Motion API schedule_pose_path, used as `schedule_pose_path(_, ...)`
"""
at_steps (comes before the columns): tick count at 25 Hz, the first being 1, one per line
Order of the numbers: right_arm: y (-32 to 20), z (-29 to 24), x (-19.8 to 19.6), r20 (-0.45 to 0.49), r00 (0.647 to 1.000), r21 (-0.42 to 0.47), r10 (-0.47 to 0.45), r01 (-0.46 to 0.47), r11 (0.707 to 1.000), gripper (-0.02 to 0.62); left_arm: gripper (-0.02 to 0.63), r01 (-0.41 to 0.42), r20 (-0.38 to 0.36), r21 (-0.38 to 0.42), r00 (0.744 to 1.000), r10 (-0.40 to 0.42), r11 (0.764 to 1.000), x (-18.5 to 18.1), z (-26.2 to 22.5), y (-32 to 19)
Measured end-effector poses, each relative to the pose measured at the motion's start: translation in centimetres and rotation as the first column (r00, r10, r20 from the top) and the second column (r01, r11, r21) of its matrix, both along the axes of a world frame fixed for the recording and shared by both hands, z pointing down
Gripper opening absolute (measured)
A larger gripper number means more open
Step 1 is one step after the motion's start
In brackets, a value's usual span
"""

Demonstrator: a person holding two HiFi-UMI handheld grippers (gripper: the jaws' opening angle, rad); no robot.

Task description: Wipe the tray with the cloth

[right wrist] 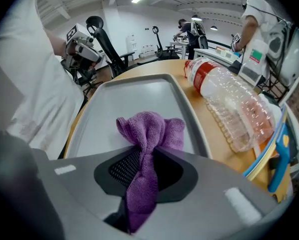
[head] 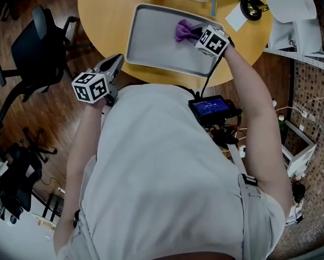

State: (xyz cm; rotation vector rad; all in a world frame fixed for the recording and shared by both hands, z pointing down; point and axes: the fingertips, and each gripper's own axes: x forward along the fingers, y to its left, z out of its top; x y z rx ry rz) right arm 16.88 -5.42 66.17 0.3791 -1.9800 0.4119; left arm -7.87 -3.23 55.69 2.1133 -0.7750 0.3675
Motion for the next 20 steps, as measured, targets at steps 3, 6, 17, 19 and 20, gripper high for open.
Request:
schedule_pose_path(3, -2.6, -0.1, 1.0, -0.031, 0.999, 0.026, 0.015, -0.014, 1.0, 0.086, 0.0, 0.011, 0.006, -0.01, 1.0, -0.011, 1.0, -0.4, 0.4, 0.3)
schedule_pose_path(6, -4.4, -0.2, 1.4, -0.057, 0.998, 0.032, -0.001, 0.003, 0.999, 0.087, 0.0, 0.026, 0.008, -0.013, 1.0, -0.026, 1.0, -1.0, 0.3, 0.3)
schedule_pose_path(17, -5.8, -0.8, -2.1, -0.044, 0.997, 0.05, -0.071, 0.073, 0.996, 0.086, 0.0, 0.05, 0.012, -0.021, 0.999, -0.05, 0.999, -1.6, 0.4, 0.9)
schedule_pose_path(19, -6.4, -0.6, -3.5, -0.028, 0.997, 0.061, -0.069, 0.071, 0.996, 0.086, 0.0, 0.057, 0.016, -0.021, 0.998, -0.057, 0.998, -1.8, 0.5, 1.1)
schedule_pose_path(20, -6.8, -0.6, -4.0, -0.022, 0.998, 0.067, -0.063, 0.064, 0.996, 0.086, 0.0, 0.06, 0.017, -0.021, 0.998, -0.06, 0.998, -1.9, 0.5, 1.1)
